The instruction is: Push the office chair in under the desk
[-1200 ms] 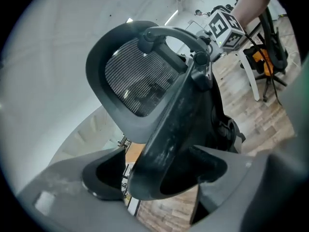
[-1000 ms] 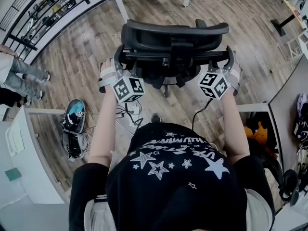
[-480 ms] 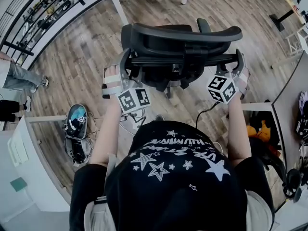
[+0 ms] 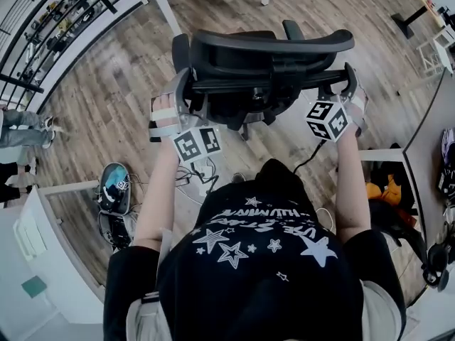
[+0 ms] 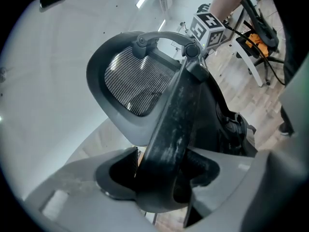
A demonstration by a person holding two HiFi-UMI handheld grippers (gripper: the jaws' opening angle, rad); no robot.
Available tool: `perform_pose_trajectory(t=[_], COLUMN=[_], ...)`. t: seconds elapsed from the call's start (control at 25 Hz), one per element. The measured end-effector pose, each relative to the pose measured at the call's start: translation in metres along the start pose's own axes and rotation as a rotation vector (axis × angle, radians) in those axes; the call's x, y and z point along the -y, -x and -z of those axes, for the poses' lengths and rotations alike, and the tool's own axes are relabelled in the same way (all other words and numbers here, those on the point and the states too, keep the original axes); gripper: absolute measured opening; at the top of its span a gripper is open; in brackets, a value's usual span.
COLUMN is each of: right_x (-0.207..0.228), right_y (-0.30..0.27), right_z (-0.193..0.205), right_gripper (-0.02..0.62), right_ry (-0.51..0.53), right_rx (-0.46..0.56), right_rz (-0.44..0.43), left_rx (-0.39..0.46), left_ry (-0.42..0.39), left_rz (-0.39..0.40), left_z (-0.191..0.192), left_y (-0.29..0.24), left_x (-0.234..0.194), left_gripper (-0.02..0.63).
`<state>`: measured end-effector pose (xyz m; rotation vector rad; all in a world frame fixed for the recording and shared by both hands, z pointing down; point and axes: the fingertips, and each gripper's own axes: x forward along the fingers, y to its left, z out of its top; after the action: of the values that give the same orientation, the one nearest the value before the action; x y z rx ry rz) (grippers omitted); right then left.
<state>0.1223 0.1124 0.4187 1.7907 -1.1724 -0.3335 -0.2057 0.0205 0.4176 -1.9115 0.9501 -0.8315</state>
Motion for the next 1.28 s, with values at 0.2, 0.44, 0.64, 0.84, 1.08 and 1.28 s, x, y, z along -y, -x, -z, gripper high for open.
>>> perform_pose_trajectory(t=[0.2, 0.44, 0.64, 0.84, 1.08, 1.28], right_x=[-0.003, -0.003, 0.007, 0.013, 0.022, 0.028], right_y=[-0.02, -0.055, -0.095, -0.135, -0.178, -0.204], right_z=[-0.006, -0.027, -0.035, -0.039, -0.046, -0.046], right_gripper=[0.298, 0.284, 0.281, 0.281, 0.282, 0.282], right_ry=[0.044, 0.08, 0.095, 0.11, 0.124, 0.154], right_rx=[-0.008, -0.004, -0.022, -0.018, -0.014, 0.002], right_rz=[0.019, 0.024, 0.015, 0.005, -0.005, -0.005], left_rx=[0.015, 0.003, 0.011, -0.001, -0.025, -0.056], left_ry=[-0.01, 0.006, -0.004, -0.002, 0.008, 0.017], left_rz=[-0.005, -0.023, -0.026, -0.036, -0.032, -0.034], left_z=[0.008, 0.022, 0.017, 0.014, 0.009, 0.004], left_y=[-0.025, -0.067, -0.104, -0.139, -0.177, -0.198], left_x=[-0.005, -0.023, -0.031, -0.034, -0.04, -0.041], left_gripper=[0.276, 0.276, 0.276, 0.276, 0.276, 0.276])
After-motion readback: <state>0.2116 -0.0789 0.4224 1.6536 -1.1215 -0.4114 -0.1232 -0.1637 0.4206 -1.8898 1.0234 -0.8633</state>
